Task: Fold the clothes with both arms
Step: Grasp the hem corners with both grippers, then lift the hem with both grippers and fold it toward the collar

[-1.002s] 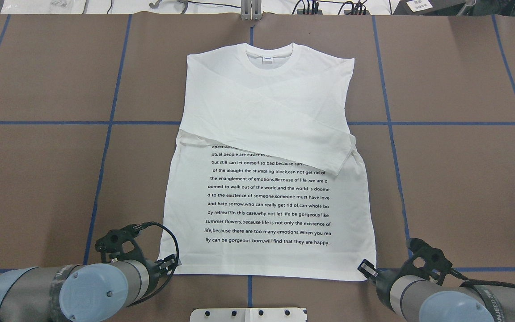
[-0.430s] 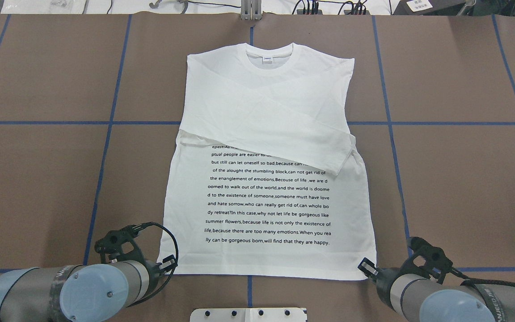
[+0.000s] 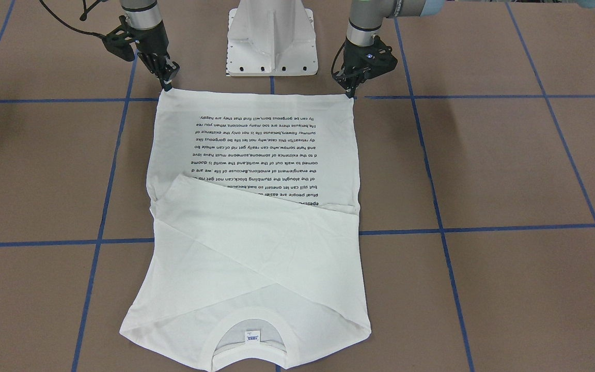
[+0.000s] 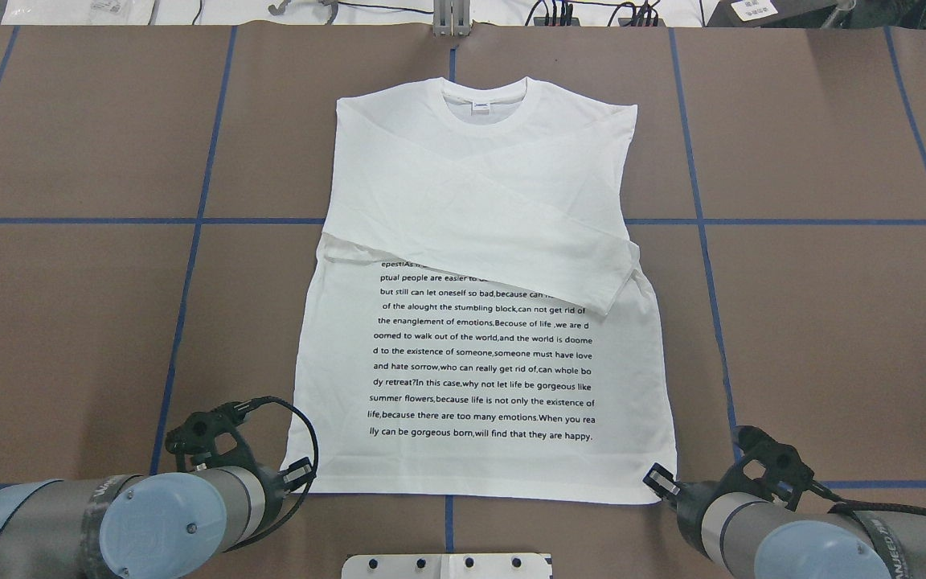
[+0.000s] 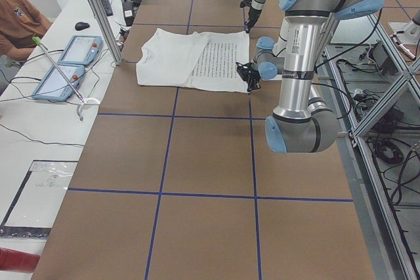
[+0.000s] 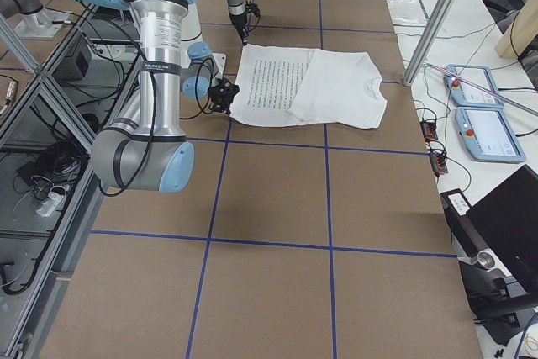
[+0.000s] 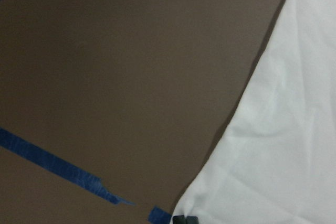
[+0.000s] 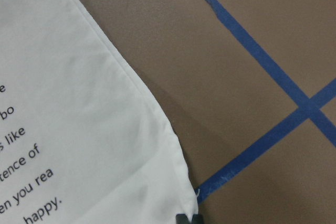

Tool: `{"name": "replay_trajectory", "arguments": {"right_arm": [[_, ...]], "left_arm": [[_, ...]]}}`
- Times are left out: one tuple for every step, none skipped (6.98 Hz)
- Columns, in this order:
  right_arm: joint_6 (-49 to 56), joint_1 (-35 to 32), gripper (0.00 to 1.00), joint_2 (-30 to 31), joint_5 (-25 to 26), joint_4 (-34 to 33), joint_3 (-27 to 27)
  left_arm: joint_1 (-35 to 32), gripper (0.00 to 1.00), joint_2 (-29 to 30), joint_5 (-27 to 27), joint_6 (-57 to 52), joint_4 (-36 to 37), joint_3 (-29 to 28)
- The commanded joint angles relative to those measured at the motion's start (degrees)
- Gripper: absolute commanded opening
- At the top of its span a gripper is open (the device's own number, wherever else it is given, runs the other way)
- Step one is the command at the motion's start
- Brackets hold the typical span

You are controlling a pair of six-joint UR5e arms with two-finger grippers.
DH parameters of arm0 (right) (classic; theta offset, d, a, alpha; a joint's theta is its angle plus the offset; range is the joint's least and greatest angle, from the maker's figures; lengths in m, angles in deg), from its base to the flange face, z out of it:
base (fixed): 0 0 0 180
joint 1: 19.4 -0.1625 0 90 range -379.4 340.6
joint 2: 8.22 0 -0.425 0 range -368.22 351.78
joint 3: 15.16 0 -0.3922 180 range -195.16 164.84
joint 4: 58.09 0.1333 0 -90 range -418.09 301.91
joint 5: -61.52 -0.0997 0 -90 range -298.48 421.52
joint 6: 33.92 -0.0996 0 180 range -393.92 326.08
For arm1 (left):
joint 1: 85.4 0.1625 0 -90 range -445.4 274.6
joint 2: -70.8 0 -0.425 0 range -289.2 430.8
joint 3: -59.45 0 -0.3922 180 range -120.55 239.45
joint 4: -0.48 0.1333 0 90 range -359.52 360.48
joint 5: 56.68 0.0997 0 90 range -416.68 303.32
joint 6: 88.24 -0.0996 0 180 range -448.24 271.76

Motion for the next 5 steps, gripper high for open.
{"name": "replay_trajectory", "arguments": {"right_arm": [[-0.03,0.09,0.0,0.14,-0.09,-0.09,-2.15],[-0.03,0.61,0.0,0.14,-0.17,-1.74,-3.04],[-0.03,1.83,0.0,0.22,-0.18,-5.5,-6.7],[-0.12,4.46,0.0,0.31,-0.18,-10.93,-10.74],[-0.12,5.27,0.0,0.4,-0.18,-12.99,-13.48]], "left_arm": [[0.11,0.0,0.07,-0.2,1.23,4.01,4.62],[0.28,0.0,-0.01,-0.37,3.16,5.07,7.94],[0.98,0.0,-0.8,-2.2,4.31,7.08,11.8],[2.73,0.0,-1.15,-2.48,7.02,9.1,15.32],[4.4,0.0,-1.16,-3.01,10.44,11.56,19.88]]}}
